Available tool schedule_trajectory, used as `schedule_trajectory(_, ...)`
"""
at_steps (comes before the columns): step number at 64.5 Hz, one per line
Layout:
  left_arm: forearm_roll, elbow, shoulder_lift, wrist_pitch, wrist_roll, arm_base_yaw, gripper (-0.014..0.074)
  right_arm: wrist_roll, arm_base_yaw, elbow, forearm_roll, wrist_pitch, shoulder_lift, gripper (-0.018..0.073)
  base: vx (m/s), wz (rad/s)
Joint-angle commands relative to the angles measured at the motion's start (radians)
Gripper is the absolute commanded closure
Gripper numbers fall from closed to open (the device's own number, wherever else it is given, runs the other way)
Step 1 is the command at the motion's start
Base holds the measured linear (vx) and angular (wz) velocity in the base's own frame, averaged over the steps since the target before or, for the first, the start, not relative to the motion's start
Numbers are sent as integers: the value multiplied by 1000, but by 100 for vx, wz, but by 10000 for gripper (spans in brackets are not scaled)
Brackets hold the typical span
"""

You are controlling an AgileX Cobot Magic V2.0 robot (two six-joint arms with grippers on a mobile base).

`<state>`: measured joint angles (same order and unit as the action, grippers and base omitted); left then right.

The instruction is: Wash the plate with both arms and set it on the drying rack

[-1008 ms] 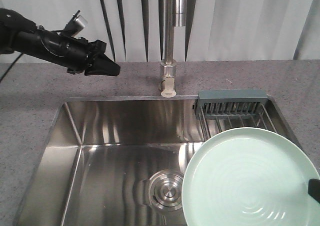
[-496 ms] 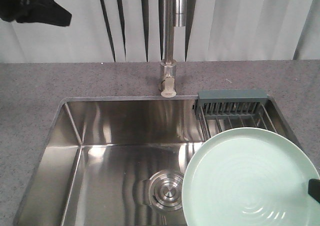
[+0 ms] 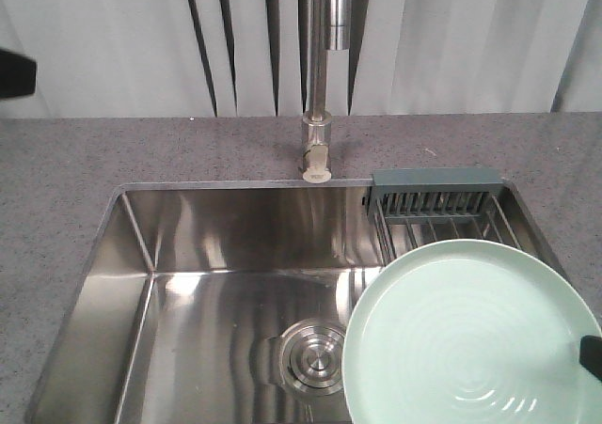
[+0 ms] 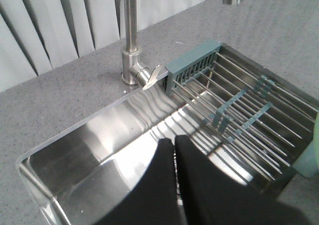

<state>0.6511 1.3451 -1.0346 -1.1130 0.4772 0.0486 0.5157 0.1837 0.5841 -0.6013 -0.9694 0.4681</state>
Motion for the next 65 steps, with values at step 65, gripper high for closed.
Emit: schedule_trajectory(65, 46, -894, 783, 447, 26, -3, 603, -11, 7, 229, -61, -35, 162, 561, 0, 0)
